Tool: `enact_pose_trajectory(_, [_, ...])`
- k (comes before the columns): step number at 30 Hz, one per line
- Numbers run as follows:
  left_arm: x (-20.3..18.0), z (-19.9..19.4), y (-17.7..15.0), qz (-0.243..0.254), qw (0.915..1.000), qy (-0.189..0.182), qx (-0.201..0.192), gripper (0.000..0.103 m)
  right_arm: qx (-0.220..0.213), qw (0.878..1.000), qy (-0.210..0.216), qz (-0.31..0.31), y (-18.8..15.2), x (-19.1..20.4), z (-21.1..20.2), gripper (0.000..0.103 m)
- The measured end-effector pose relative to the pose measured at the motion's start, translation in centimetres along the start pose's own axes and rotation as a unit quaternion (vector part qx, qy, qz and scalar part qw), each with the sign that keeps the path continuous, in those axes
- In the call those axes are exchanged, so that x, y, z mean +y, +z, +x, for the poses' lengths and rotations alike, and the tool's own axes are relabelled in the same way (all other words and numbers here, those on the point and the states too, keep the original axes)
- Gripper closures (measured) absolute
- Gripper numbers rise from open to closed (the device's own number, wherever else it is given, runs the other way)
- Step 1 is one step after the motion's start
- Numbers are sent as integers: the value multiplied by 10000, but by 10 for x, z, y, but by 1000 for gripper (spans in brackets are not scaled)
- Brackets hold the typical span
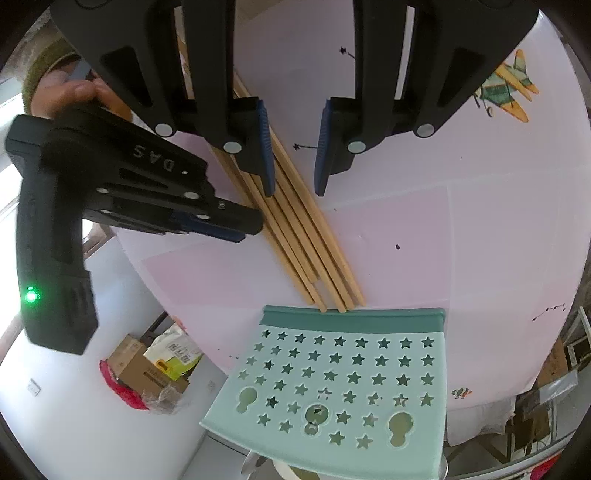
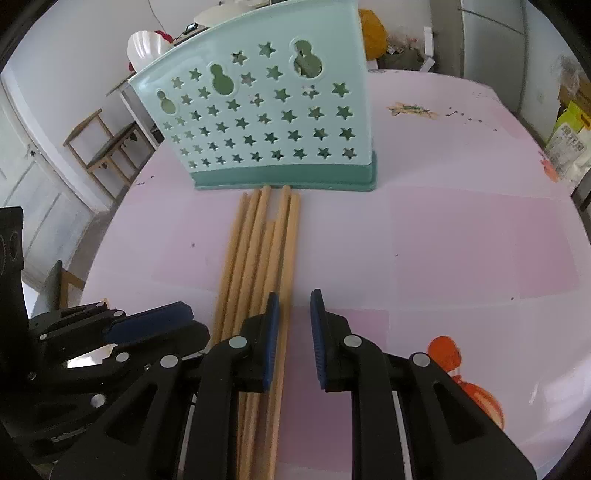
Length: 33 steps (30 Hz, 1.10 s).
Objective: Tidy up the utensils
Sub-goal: 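Move both grippers down to the wooden chopsticks beside the holder, then grasp one wooden chopstick with each gripper and lift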
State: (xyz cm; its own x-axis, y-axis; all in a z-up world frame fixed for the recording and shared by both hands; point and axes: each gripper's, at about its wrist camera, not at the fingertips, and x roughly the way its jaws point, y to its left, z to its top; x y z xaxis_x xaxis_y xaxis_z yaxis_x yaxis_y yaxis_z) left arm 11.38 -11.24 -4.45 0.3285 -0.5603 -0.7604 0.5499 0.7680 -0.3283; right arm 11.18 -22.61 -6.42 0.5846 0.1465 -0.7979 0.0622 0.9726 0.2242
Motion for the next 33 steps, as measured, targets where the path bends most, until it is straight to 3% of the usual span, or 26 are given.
enact_pose_trajectory(15, [6,13,7,15,9990,443,-1,84,-111,9997,-197,22,-3,-9,2,88])
enact_pose_trajectory(25, [10,14,21,-35,9990,431,123,84,-115,9994,-221,245,-2,-10,2,88])
enact_pose_trajectory(31, [8,18,27,26,9978,656,73,84,-148,9990,-85,403,-3,-15,1,88])
enact_pose_trajectory(33, [7,19,29,45,9969,777,77,90,-159,9984,25,536,-3,-19,1,89])
